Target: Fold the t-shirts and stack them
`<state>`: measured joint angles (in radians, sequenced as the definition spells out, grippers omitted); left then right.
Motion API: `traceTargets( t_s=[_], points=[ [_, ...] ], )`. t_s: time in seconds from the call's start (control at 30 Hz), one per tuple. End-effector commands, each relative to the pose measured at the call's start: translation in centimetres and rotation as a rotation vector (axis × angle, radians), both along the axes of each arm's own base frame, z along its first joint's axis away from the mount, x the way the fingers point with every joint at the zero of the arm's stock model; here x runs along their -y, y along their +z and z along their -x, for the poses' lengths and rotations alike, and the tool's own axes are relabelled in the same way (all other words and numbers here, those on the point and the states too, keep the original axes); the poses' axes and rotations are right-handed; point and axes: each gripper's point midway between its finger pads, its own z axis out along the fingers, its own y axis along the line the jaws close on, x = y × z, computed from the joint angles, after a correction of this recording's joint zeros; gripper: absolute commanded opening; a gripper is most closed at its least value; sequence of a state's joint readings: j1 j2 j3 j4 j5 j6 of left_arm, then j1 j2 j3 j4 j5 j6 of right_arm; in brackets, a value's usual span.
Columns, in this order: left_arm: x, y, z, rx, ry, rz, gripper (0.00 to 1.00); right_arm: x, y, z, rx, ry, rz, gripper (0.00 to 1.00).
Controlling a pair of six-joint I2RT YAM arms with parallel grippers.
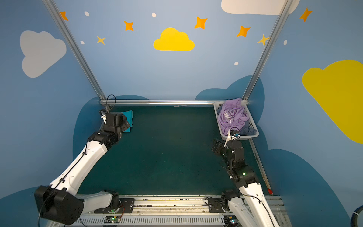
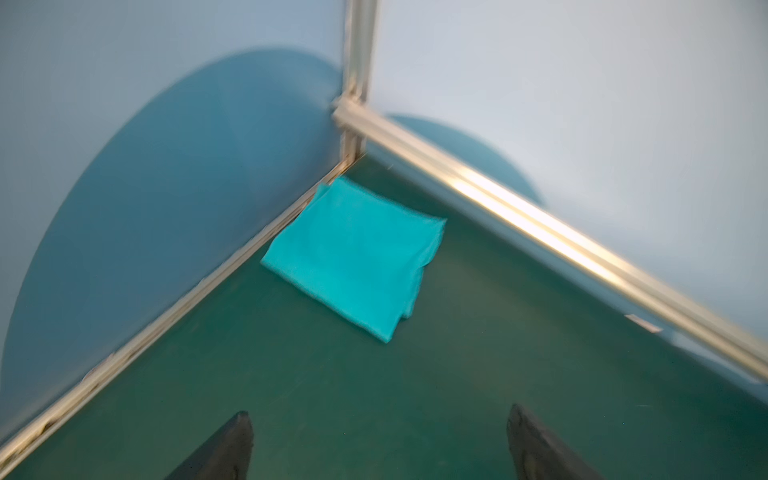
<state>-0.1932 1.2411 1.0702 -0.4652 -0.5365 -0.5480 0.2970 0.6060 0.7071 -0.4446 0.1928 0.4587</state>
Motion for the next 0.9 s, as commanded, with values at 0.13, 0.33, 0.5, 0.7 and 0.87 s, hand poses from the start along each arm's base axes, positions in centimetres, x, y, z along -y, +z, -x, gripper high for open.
traceTargets(
  t_s=[0.13,0.33,0.5,0.7,0.87],
  points=[
    [-0.8,-4.2,3.0,0.006,0.08,0.102,1.0,2.4,-1.4,0.1,0.051,-0.101,0.088,0.87],
    [-3.7,-4.7,5.5,0.1,0.18,-0.036,1.0,3.8,-8.3,-1.8,0.083,-0.124,0.312,0.88],
    [-2.4,-7.7,4.0,0.086,-0.002,-0.159,1.0,3.0,-10.4,-2.6,0.089,-0.032,0.429,0.89],
    [-0.8,-8.5,1.5,0.099,-0.137,-0.199,1.0,5.4,-12.2,-3.5,0.0,-0.195,0.393,0.89],
    [-2.1,-10.9,0.6,0.083,-0.096,-0.224,1.0,3.8,-12.8,-6.0,-0.046,-0.076,0.428,0.89]
  ],
)
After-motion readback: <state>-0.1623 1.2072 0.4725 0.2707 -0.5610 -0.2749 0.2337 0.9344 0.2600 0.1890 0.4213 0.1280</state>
